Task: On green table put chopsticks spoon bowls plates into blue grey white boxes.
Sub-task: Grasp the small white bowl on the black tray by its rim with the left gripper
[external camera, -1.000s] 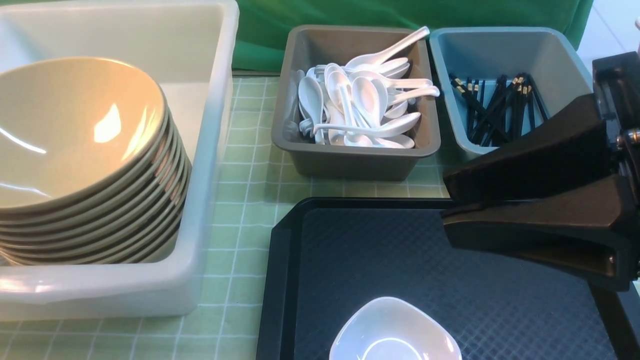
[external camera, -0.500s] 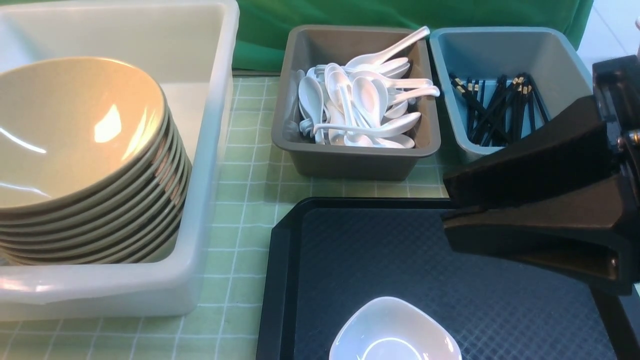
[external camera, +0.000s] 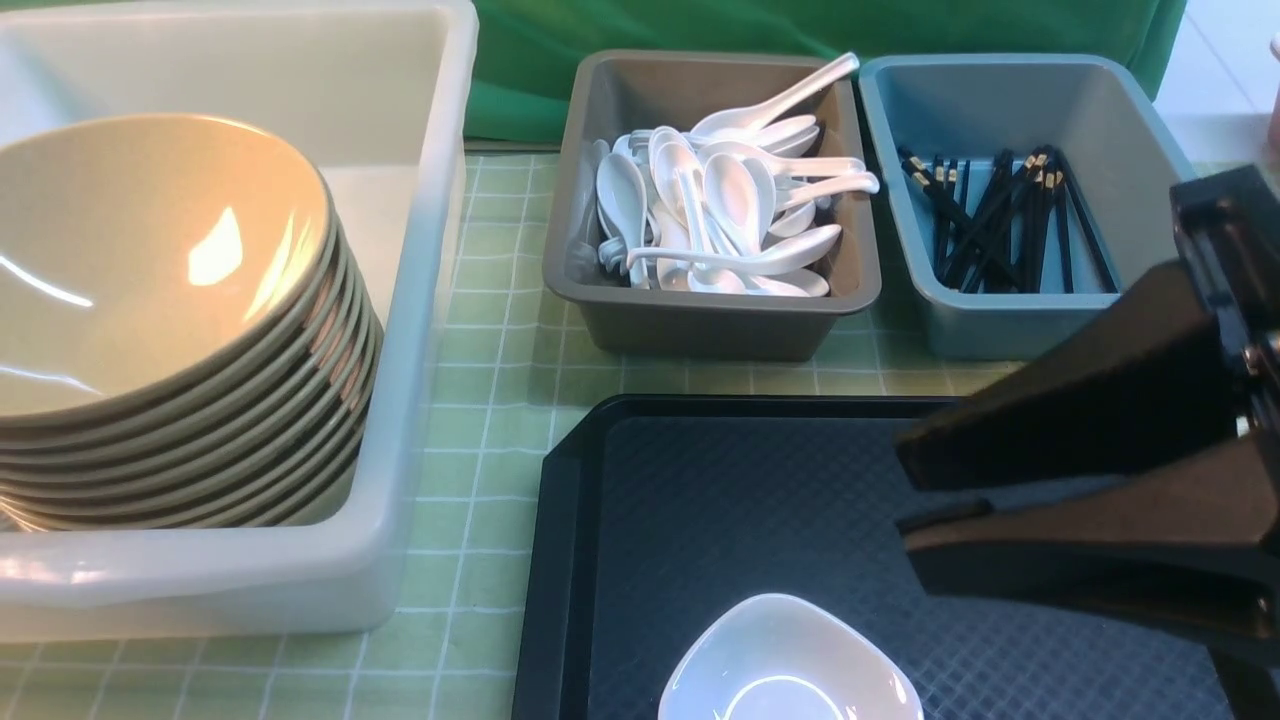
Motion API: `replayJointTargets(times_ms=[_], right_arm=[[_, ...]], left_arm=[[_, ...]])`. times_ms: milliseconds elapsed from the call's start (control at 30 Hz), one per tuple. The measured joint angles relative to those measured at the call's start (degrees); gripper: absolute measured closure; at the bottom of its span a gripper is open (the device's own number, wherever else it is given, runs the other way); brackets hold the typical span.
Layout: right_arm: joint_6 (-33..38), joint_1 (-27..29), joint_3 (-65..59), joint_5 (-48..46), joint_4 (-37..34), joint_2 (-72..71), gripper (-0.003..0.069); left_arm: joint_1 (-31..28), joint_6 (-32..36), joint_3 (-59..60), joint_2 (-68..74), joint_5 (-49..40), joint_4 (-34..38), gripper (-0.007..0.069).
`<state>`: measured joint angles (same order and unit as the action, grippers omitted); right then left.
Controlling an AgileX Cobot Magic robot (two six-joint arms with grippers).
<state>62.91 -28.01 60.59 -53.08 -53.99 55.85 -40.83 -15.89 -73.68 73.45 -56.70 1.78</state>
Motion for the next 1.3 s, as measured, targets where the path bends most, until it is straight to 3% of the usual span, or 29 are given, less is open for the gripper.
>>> replayJointTargets(times_ms=[133, 233, 367, 467, 600, 633, 667, 767, 933, 1100, 1300], right_arm=[[0.00, 0.00, 0.00, -0.24, 0.00, 0.00, 0.0424], [-0.06, 0.00, 0.00, -0.43, 0.05, 0.00, 0.0424], [-0.43, 0.00, 0.00, -1.45, 2.90, 0.00, 0.0424], [-4.59, 0.00, 0.00, -2.17, 9.22, -0.15, 0.0424], [-10.92, 0.00, 0.00, -2.36, 14.84, -1.84, 0.0424], [-11.11, 0.00, 0.00, -2.36, 14.97, -1.98, 0.0424], [-12.44, 0.00, 0.00, -2.30, 15.73, -3.25, 0.0424], [-14.78, 0.00, 0.00, -1.65, 16.61, -5.99, 0.0424], [-16.66, 0.00, 0.00, -1.35, 16.82, -10.37, 0.0424], [-16.71, 0.00, 0.00, -1.48, 16.82, -12.80, 0.0423], [-16.71, 0.00, 0.00, -1.86, 16.90, -13.08, 0.0423]], left_arm=[[3.79, 3.41, 0.00, -5.51, -1.78, -0.18, 0.0046], [13.01, 11.00, 0.00, -10.80, -2.65, 3.78, 0.0046], [30.71, 22.81, 0.30, -14.24, -2.79, 15.55, 0.0046], [43.10, 29.33, 2.91, -13.89, -2.59, 24.84, 0.0046], [57.78, 32.21, 7.73, -8.34, -1.46, 30.38, 0.0046], [58.44, 32.27, 7.89, -7.87, -1.42, 30.46, 0.0046], [63.38, 32.27, 8.54, -3.63, -1.30, 30.60, 0.0046], [69.85, 32.17, 7.99, 5.03, -1.48, 30.74, 0.0046], [75.77, 32.17, 2.64, 21.29, -4.91, 30.25, 0.0046], [76.82, 34.35, -4.35, 36.64, -8.87, 30.31, 0.0046], [76.82, 36.05, -7.57, 45.24, -11.92, 31.29, 0.0062]])
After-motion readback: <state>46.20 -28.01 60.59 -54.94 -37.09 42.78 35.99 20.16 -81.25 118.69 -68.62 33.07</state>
